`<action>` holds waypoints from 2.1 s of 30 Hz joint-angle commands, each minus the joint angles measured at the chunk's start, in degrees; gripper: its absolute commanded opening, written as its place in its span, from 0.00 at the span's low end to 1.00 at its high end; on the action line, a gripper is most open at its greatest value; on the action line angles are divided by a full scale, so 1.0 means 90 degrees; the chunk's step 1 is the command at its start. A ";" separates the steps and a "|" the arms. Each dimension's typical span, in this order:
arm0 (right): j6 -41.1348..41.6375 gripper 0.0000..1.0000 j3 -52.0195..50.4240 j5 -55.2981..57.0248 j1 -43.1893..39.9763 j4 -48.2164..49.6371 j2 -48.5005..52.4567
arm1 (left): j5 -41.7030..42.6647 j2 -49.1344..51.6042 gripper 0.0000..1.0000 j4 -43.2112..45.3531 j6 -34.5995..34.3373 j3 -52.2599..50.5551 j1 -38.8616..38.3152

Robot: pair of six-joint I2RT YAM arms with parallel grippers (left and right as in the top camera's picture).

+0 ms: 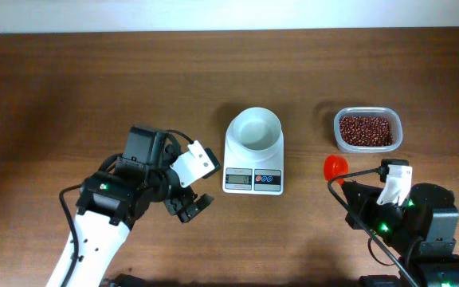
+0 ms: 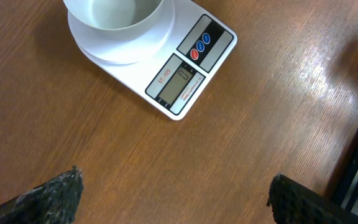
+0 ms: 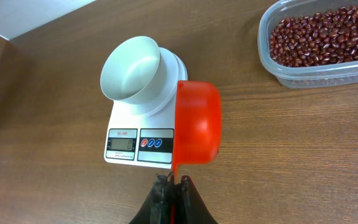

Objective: Scoop and weigh 50g on scale

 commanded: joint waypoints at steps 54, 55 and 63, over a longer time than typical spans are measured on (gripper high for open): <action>0.0777 0.04 0.0641 -0.1882 -0.0039 0.1746 0.2438 | 0.0163 -0.0019 0.99 0.0012 0.0078 0.0129 0.0039; 0.0775 0.04 0.0641 -0.2064 -0.0039 0.1746 0.2438 | 0.0163 -0.0019 0.99 0.0012 0.0078 0.0129 0.0039; 0.0729 0.04 0.0641 -0.2713 -0.0039 0.1409 0.2438 | 0.0163 -0.0019 0.99 0.0012 0.0078 0.0129 0.0039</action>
